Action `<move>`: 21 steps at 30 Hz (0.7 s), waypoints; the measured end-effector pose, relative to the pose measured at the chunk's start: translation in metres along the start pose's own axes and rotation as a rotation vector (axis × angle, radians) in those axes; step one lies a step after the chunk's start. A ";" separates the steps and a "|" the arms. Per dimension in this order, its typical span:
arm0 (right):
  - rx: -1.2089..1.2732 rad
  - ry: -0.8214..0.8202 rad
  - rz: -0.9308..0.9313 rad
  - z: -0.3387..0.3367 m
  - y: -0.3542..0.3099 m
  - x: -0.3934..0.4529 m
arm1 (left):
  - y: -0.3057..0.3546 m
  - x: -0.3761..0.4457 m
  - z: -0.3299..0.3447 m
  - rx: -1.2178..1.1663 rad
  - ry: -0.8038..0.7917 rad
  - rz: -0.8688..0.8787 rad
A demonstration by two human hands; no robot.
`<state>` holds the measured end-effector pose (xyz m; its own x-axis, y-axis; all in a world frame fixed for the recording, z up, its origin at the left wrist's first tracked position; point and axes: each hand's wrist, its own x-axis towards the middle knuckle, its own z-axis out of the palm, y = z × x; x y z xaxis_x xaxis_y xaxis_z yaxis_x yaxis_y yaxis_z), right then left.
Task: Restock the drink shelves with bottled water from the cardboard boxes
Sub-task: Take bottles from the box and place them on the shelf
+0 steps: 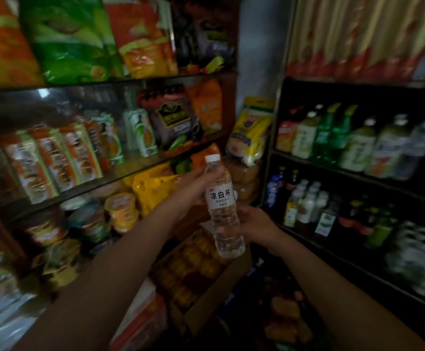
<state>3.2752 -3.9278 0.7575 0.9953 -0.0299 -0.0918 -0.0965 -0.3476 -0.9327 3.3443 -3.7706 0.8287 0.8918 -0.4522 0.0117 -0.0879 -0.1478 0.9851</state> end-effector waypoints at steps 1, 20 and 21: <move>0.014 0.019 0.001 -0.017 0.003 -0.005 | 0.007 0.006 0.016 -0.001 -0.022 0.005; 0.044 0.629 0.081 -0.329 0.097 -0.092 | 0.104 0.148 0.361 0.041 -0.530 0.205; 0.040 0.645 0.086 -0.341 0.102 -0.093 | 0.108 0.157 0.374 0.056 -0.553 0.202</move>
<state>3.1745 -4.2800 0.7893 0.7854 -0.6170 0.0496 -0.1634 -0.2840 -0.9448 3.3083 -4.1865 0.8724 0.4930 -0.8652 0.0920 -0.2686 -0.0508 0.9619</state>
